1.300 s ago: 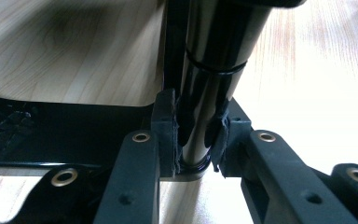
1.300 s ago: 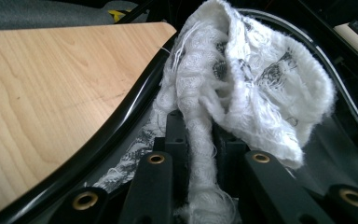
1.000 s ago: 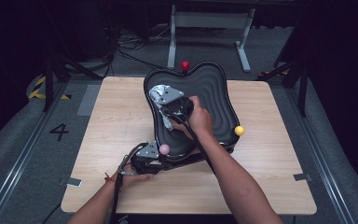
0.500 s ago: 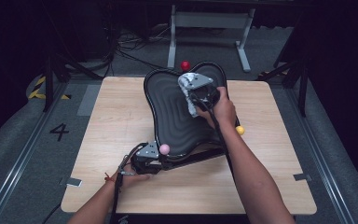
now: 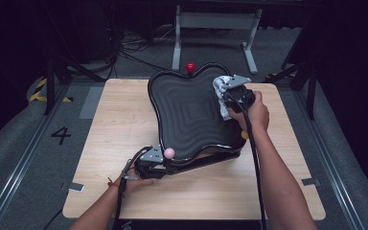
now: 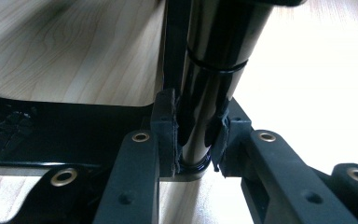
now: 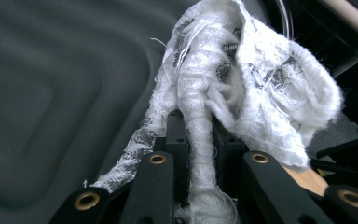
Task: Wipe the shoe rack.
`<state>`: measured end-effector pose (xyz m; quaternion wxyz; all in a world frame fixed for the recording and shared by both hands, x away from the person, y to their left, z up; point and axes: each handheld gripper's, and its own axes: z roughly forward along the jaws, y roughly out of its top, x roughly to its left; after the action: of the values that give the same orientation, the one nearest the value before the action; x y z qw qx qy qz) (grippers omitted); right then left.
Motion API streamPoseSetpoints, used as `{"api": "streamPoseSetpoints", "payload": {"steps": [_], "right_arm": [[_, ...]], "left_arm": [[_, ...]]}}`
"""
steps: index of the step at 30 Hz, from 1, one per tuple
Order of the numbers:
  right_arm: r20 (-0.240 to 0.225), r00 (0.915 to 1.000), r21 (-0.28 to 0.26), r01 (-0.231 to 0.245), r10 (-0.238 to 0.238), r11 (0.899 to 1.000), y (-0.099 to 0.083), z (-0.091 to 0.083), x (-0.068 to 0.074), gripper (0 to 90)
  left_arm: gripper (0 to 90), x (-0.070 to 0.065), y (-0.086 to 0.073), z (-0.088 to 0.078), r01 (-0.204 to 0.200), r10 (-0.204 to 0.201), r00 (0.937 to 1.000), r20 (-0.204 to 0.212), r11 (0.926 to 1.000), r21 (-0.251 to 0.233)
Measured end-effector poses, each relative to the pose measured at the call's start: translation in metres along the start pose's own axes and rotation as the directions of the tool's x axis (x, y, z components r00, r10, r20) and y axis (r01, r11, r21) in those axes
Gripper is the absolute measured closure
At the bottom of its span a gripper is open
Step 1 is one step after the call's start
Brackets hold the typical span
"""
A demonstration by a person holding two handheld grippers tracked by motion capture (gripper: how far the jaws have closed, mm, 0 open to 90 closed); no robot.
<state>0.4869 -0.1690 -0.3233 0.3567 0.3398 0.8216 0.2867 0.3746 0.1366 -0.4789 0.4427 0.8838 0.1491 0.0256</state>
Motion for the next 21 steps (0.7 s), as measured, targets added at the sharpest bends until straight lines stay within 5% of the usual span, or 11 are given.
{"api": "streamPoseSetpoints", "payload": {"steps": [21], "right_arm": [[-0.096, 0.9944, -0.005, 0.044, -0.044, 0.999, -0.052, -0.033, 0.033, 80.3]], "left_arm": [[73.6, 0.000, 0.000, 0.000, 0.006, -0.006, 1.0000, 0.001, 1.0000, 0.000]]}}
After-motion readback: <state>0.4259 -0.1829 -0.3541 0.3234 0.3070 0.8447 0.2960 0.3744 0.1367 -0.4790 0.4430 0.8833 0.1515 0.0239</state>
